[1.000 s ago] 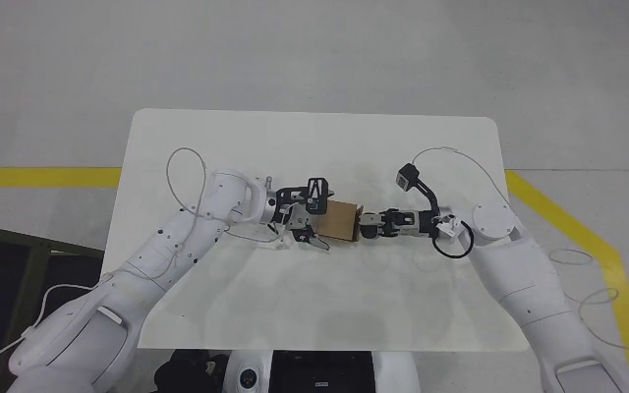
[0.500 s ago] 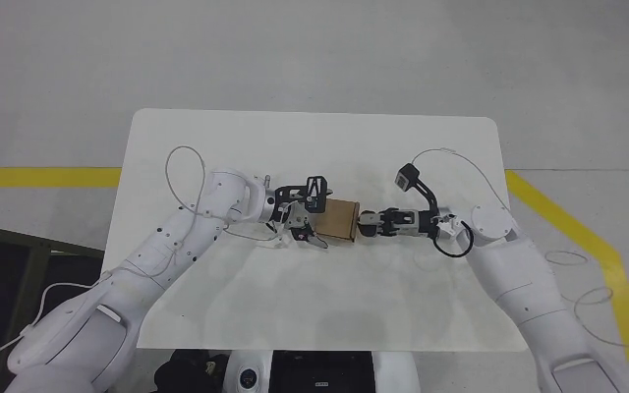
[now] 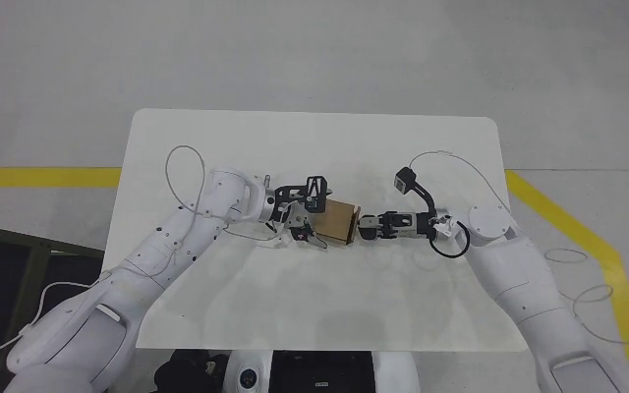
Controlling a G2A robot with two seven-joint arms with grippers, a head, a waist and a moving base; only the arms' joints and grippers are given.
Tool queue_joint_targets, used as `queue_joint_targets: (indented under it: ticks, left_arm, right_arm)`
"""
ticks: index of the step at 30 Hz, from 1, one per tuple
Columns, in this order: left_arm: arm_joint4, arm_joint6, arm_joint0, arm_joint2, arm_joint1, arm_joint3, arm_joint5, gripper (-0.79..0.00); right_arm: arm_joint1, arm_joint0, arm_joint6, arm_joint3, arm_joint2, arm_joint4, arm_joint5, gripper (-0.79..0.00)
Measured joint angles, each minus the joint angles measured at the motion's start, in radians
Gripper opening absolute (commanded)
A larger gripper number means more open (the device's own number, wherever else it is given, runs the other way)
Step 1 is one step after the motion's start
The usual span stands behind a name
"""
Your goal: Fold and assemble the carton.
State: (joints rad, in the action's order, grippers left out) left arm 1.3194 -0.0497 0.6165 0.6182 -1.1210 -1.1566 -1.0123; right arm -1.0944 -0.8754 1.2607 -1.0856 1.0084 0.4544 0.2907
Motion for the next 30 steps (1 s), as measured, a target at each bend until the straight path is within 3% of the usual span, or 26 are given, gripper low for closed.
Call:
queue_joint_targets:
  ticks: [16,30]
  left_arm:
    - [-0.004,0.005,-0.002,-0.005,0.003,-0.004,0.0,0.0]
    - [-0.009,0.009,-0.006,-0.012,0.005,-0.008,0.0,0.0]
  right_arm:
    - [0.004,-0.012,0.008,-0.039,0.015,-0.005,0.001,-0.526]
    - [0.002,-0.001,0.007,-0.04,0.001,-0.054,-0.022,-0.52]
